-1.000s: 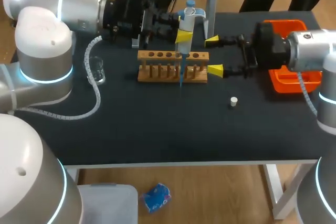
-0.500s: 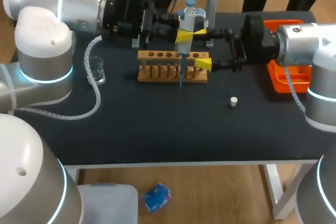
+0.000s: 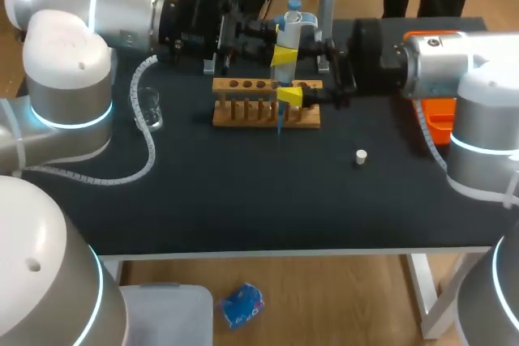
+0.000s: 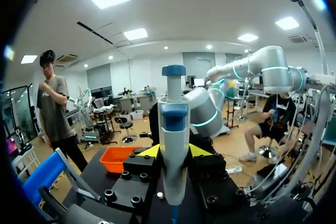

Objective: Invert the test tube, pick up the pipette, mount the tip to pipette, aspirate from beaker and dispense into the tube, eject the tip, return the pipette, and cap with the stopper.

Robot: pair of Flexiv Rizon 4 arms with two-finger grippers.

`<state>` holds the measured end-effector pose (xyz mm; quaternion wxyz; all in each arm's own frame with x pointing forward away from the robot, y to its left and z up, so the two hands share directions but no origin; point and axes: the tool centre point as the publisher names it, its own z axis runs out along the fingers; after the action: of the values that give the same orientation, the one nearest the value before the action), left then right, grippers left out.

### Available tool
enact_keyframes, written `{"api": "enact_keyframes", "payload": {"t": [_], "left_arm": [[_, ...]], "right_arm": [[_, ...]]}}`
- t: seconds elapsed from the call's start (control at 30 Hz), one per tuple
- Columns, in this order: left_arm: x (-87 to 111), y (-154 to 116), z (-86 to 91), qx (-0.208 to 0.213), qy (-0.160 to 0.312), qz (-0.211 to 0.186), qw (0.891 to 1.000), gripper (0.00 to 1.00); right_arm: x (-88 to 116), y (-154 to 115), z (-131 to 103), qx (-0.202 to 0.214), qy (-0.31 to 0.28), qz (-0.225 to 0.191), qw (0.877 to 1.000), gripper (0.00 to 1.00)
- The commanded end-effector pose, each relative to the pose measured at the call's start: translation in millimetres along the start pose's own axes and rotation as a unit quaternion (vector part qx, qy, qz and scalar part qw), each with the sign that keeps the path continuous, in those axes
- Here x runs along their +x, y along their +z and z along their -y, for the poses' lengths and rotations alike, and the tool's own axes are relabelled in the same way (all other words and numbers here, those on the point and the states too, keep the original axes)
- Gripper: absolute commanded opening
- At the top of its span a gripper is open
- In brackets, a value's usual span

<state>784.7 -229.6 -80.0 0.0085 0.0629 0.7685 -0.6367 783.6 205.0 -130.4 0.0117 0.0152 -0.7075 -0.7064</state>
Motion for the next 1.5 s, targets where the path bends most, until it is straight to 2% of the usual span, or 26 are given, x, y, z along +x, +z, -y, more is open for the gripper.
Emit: {"api": "enact_keyframes", "payload": {"t": [0.03, 0.07, 0.13, 0.17, 0.43, 0.53, 0.6, 0.67, 0.83, 0.97, 1.23, 1.43, 1.47, 1.5], "left_arm": [[-0.9, 0.3, 0.1, 0.0, 0.0, -0.001, 1.0, 0.0], [-0.9, 0.3, 0.1, 0.0, 0.0, -0.001, 1.0, 0.0], [-0.9, 0.3, 0.1, 0.0, 0.0, -0.001, 1.0, 0.0], [-0.9, 0.3, 0.1, 0.0, 0.0, -0.001, 1.0, 0.0], [-0.9, 0.3, 0.1, 0.0, 0.0, -0.001, 1.0, 0.0], [-0.9, 0.3, 0.1, 0.0, 0.0, -0.001, 1.0, 0.0], [-0.9, 0.3, 0.1, 0.0, 0.0, -0.001, 1.0, 0.0], [-0.9, 0.3, 0.1, 0.0, 0.0, -0.001, 1.0, 0.0], [-0.9, 0.3, 0.1, 0.0, 0.0, -0.001, 1.0, 0.0], [-0.9, 0.3, 0.1, 0.0, 0.0, -0.001, 1.0, 0.0], [-0.9, 0.3, 0.1, 0.0, 0.0, -0.001, 1.0, 0.0], [-0.9, 0.3, 0.1, 0.0, 0.0, -0.001, 1.0, 0.0], [-0.9, 0.3, 0.1, 0.0, 0.0, -0.001, 1.0, 0.22], [-0.9, 0.3, 0.1, 0.0, 0.0, -0.001, 1.0, 0.98]], "right_arm": [[-9.6, 5.3, -0.2, 0.0, 0.0, -0.003, 1.0, 0.85], [-10.2, 5.5, -0.3, 0.0, 0.0, -0.002, 1.0, 0.8], [-11.6, 6.4, 0.2, 0.001, 0.001, 0.006, 1.0, 0.56], [-11.9, 6.7, 0.3, 0.001, 0.001, 0.008, 1.0, 0.5], [-9.6, 10.9, 1.1, -0.007, 0.002, 0.042, 0.999, 0.53], [-8.9, 10.9, 2.0, -0.015, 0.006, 0.05, 0.999, 0.7], [-7.8, 10.7, 2.4, -0.016, 0.006, 0.053, 0.998, 0.75], [-6.9, 9.6, 3.0, -0.022, 0.007, 0.062, 0.998, 0.54], [-6.0, 8.3, 2.7, -0.028, 0.001, 0.072, 0.997, 0.39], [-6.2, 8.3, 1.9, -0.029, -0.001, 0.072, 0.997, 0.0], [-7.2, 4.9, -0.2, -0.025, -0.01, 0.072, 0.997, 0.0], [-9.9, 2.6, 2.3, -0.01, -0.008, 0.054, 0.998, 0.0], [-11.0, 1.8, 2.8, -0.009, -0.005, 0.049, 0.999, 0.0], [-11.7, 1.0, 3.1, -0.008, -0.002, 0.045, 0.999, 0.0]]}}
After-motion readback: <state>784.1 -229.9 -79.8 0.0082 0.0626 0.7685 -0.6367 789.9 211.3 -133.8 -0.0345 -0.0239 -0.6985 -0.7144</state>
